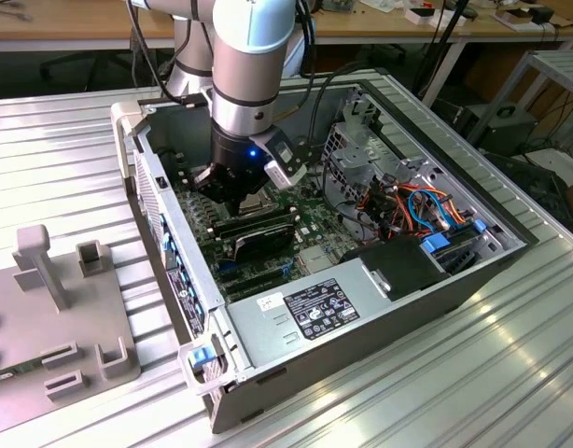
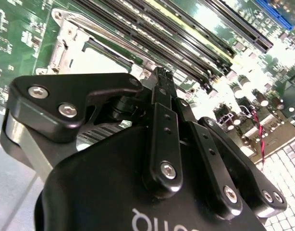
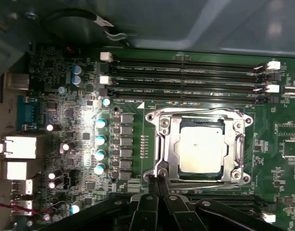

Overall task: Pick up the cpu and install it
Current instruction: 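Install the second cpu locking lever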

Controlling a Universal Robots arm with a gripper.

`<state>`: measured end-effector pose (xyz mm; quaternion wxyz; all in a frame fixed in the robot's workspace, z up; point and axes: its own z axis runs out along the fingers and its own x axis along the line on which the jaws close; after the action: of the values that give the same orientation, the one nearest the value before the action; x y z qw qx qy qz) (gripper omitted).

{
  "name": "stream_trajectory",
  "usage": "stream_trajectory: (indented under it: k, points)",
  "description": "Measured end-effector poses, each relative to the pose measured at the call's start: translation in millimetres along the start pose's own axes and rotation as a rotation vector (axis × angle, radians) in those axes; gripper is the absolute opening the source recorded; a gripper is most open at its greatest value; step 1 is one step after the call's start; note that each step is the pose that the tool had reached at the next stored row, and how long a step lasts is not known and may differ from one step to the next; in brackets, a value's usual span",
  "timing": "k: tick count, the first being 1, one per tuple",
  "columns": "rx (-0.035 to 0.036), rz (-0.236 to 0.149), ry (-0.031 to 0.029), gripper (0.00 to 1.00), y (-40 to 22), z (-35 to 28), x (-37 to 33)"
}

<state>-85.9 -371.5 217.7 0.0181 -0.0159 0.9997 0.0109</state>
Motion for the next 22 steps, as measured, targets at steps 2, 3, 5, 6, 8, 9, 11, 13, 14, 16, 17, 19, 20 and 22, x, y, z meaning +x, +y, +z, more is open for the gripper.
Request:
stream_trajectory:
  k: [2,3,5,6,8,9,11,13,14,16,17,19,20,22]
  points:
    - [0.0000,0.000,0.0000,0.11,0.0,0.1,-2.9]
    - [0.0000,0.000,0.0000,0.11,0.0,0.2,-5.5]
    - [0.0001,0.000,0.0000,0.11,0.0,0.3,-9.4]
    - [0.0001,0.000,0.0000,0.11,0.0,0.4,-12.7]
    - [0.0001,0.000,0.0001,0.11,-0.1,0.6,-17.8]
    - [0.0001,0.000,0.0000,0.11,-0.2,0.7,-20.5]
    - [0.0000,0.000,0.0000,0.11,-0.3,0.9,-25.7]
    - [0.0000,0.000,0.0000,0.11,-0.4,1.1,-30.5]
    - [0.0000,0.000,0.0000,0.11,-0.5,1.2,-32.8]
    - [0.0001,0.000,0.0000,0.11,-0.5,1.2,-34.9]
    - [0.0001,0.000,0.0001,0.11,-0.1,1.3,-35.0]
    - [0.0001,0.000,0.0000,0.11,1.5,1.3,-35.2]
    - [0.0001,0.000,0.0000,0.11,3.0,1.3,-35.3]
    - [0.0000,0.000,-0.0001,0.11,5.8,1.1,-35.4]
